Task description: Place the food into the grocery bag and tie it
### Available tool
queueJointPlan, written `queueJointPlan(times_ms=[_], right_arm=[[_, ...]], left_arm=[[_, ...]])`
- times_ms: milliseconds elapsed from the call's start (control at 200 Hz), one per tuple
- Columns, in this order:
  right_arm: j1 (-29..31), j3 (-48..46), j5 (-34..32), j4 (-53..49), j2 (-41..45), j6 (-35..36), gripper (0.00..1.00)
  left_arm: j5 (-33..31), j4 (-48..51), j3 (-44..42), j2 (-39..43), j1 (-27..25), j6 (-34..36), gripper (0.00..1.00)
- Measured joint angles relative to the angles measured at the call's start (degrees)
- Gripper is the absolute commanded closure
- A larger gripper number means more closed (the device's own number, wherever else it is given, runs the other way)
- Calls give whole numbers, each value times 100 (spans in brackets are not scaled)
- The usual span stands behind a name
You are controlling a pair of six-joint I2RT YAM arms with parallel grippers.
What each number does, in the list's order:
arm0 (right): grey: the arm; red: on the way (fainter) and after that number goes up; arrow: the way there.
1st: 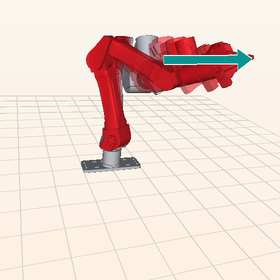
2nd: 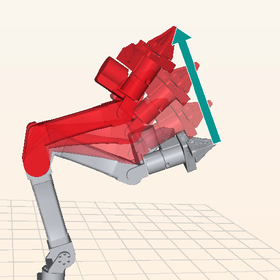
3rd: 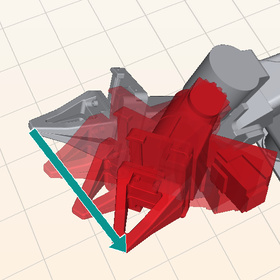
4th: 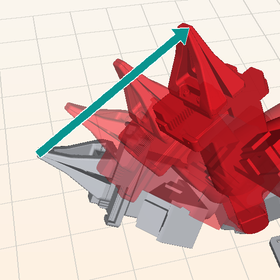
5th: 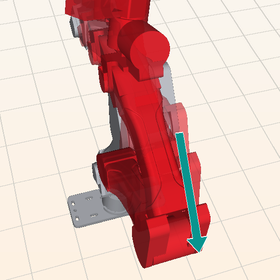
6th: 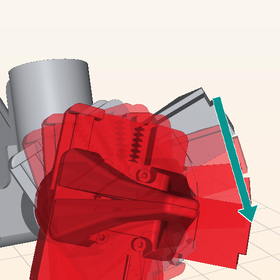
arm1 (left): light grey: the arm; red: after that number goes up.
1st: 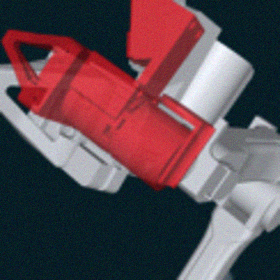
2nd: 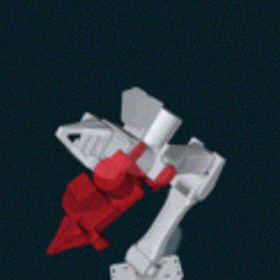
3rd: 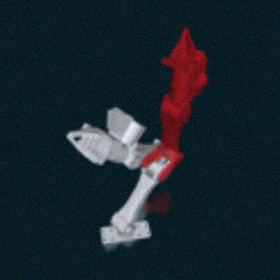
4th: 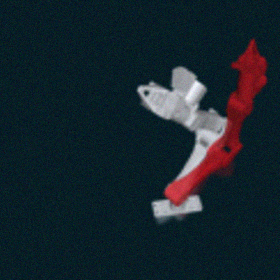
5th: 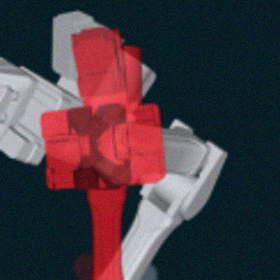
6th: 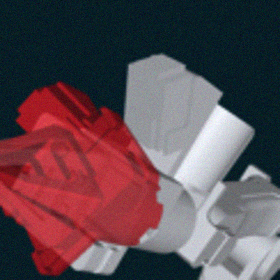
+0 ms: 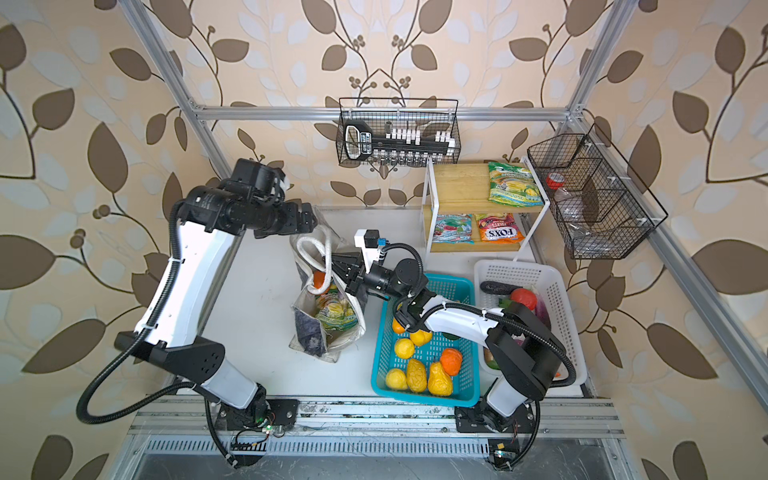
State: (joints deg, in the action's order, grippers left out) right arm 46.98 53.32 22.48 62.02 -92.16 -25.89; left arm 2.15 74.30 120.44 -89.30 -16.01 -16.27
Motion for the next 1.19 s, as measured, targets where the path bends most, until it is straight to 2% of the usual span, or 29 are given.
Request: queueJointPlan(times_ms=[85, 195, 250, 345, 470, 650, 760, 865, 1005, 1195], right_arm=[[0, 0, 0, -24, 0, 2, 100], [0, 20, 0, -175, 24, 28, 100], [4, 59, 0, -295, 37, 50, 100], [24, 81, 2, -426, 83, 87, 100], [87, 83, 0, -610, 168, 157, 100], [138, 85, -87, -820, 221, 203, 100], [168, 127, -85, -881, 249, 219, 100], [190, 157, -83, -901, 286, 216, 100], [188, 157, -83, -953, 396, 212, 100], [186, 157, -61, -1058, 581, 208, 100]], left_arm=[[282, -271, -245, 516, 28, 44, 16], [673, -841, -1394, 1606, 33, 72, 30], [769, -1040, -2002, 2122, 35, 140, 29], [1045, -1228, -2562, 2540, 37, 278, 16], [1309, -1626, -2859, 2516, 35, 501, 14], [1255, -2052, -3414, 2319, 37, 621, 20], [1526, -2428, -3838, 2358, 37, 566, 31], [1794, -2802, -4162, 2439, 68, 584, 26], [1768, -2959, -4181, 2487, 70, 592, 27], [1714, -3331, -4325, 2367, 70, 446, 40]])
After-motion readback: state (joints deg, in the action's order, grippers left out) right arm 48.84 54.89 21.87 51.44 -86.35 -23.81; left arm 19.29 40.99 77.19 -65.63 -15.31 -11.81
